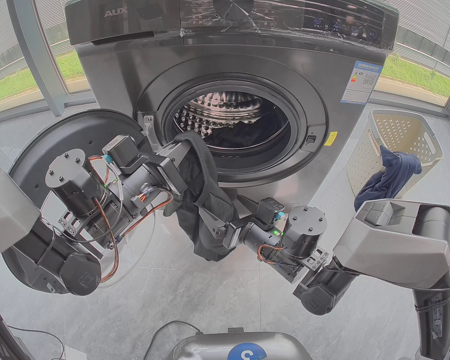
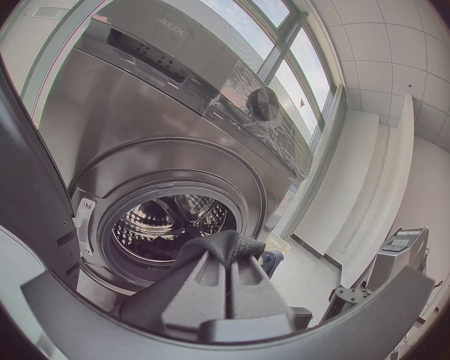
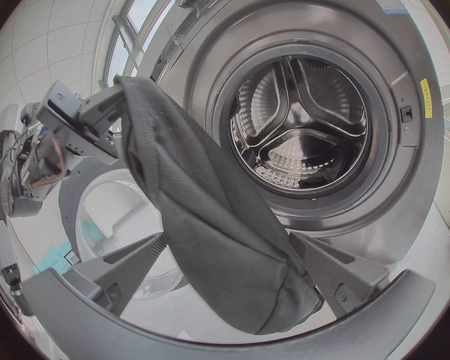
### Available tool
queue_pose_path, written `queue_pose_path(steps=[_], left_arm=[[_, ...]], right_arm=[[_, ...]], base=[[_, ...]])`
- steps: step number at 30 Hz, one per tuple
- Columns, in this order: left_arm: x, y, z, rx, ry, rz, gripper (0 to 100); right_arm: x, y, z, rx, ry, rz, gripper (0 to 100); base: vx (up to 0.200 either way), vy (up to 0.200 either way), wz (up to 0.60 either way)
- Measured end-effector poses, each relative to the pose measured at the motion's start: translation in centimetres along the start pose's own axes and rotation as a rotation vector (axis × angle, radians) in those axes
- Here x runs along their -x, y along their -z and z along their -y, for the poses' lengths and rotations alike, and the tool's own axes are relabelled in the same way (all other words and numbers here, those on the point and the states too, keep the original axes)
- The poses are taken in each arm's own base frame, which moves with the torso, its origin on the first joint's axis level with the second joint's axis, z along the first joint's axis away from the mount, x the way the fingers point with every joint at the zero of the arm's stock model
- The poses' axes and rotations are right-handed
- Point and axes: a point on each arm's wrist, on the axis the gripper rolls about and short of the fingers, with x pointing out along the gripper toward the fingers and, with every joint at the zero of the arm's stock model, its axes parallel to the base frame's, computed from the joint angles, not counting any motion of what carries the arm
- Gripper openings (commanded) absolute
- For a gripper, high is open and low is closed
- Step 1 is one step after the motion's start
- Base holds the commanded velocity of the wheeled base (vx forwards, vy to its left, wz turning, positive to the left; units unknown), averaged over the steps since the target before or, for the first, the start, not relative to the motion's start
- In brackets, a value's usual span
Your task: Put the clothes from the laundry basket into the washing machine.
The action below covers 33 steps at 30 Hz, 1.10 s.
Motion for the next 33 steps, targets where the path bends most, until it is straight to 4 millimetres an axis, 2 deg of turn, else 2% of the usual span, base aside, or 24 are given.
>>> queue_pose_path(steps=[8,13,18,23,28,33], left_arm=[[0.1,0.1,-0.1,0.0,-0.002,-0.005,0],[0.3,0.2,-0.4,-0.002,-0.014,-0.013,0],[0.7,0.6,-1.1,-0.002,-0.028,-0.035,0],[1.0,1.5,-1.6,-0.002,-0.035,-0.071,0],[1.7,2.2,-1.2,0.006,-0.018,-0.113,0],[2.1,1.7,-0.7,0.003,0.004,-0.111,0]], right_arm=[[-1.3,0.6,1.0,0.019,-0.004,0.024,0],[-0.8,-0.6,1.4,0.022,0.015,0.035,0],[1.1,-3.9,2.1,0.015,0.061,0.064,0],[3.8,-8.0,2.7,-0.004,0.12,0.121,0],[5.7,-11.6,2.6,-0.016,0.178,0.212,0],[6.9,-14.2,2.9,-0.012,0.202,0.281,0]], base=[[0.0,0.0,0.0],[0.0,0.0,0.0],[0.0,0.0,0.0],[0.0,0.0,0.0],[0.0,0.0,0.0],[0.0,0.0,0.0]])
